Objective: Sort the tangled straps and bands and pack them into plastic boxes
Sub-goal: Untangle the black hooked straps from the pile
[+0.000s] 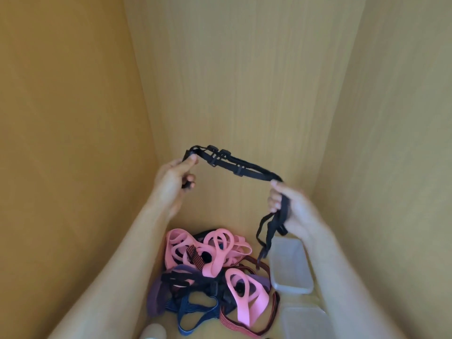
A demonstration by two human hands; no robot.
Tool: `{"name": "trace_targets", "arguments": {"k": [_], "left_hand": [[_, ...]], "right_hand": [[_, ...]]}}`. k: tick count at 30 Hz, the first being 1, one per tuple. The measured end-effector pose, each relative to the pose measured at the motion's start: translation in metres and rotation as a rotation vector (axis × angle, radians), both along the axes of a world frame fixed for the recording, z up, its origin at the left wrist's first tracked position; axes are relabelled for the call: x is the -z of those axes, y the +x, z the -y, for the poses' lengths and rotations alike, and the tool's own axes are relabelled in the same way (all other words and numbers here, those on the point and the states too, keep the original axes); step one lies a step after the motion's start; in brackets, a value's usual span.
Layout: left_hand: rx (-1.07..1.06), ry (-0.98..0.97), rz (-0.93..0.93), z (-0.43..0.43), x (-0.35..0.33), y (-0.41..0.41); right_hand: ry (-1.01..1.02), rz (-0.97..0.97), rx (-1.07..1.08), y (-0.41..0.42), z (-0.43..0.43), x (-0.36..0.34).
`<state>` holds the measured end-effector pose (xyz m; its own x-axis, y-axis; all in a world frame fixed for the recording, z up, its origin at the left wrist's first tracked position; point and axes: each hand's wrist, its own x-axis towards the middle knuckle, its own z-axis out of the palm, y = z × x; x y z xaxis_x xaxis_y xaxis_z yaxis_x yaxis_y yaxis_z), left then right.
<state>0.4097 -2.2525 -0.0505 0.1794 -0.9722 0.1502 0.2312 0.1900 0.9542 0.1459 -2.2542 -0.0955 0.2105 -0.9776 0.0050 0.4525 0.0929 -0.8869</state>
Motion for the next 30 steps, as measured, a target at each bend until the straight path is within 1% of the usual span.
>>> {"name": "trace_targets", "arguments": {"k": [2, 4, 6, 8, 10, 11, 13, 17, 19, 21, 23, 26, 28, 30], "left_hand": [[-0.015, 0.054, 0.078, 0.001, 0.020, 0.001], [0.013, 0.098, 0.220, -0.001, 0.042, 0.000], [0.113, 0.149, 0.417, -0.006, 0.061, -0.002], [0.262, 0.207, 0.603, -0.012, 0.074, -0.009], [0.339, 0.238, 0.709, -0.017, 0.080, -0.022], [0.343, 0.244, 0.725, -0.018, 0.082, -0.029], [0.346, 0.231, 0.677, -0.020, 0.084, -0.045], [0.456, 0.155, 0.357, -0.025, 0.089, -0.069], [0.493, 0.145, 0.266, -0.026, 0.092, -0.077], [0.453, 0.171, 0.313, -0.027, 0.090, -0.086], [0.360, 0.183, 0.371, -0.027, 0.087, -0.097], [0.326, 0.184, 0.298, -0.027, 0.090, -0.108], [0.334, 0.165, 0.279, -0.028, 0.094, -0.109], [0.354, 0.155, 0.264, -0.030, 0.100, -0.104]], "right_hand": [[-0.059, 0.156, -0.021, -0.009, 0.002, -0.019], [-0.140, 0.242, -0.071, -0.015, 0.004, -0.034], [-0.195, 0.268, -0.127, -0.016, 0.004, -0.045], [-0.203, 0.255, -0.162, -0.012, 0.004, -0.053], [-0.197, 0.234, -0.178, -0.004, 0.004, -0.059], [-0.197, 0.229, -0.177, 0.002, 0.003, -0.061], [-0.204, 0.223, -0.168, 0.011, 0.001, -0.066], [-0.221, 0.231, -0.165, 0.024, -0.003, -0.075], [-0.217, 0.242, -0.165, 0.028, -0.004, -0.079], [-0.201, 0.269, -0.162, 0.031, -0.003, -0.083], [-0.188, 0.304, -0.158, 0.033, -0.002, -0.084], [-0.159, 0.358, -0.124, 0.034, -0.001, -0.082], [-0.142, 0.320, -0.070, 0.032, 0.002, -0.078], [-0.123, 0.201, 0.007, 0.027, 0.005, -0.077]]}}
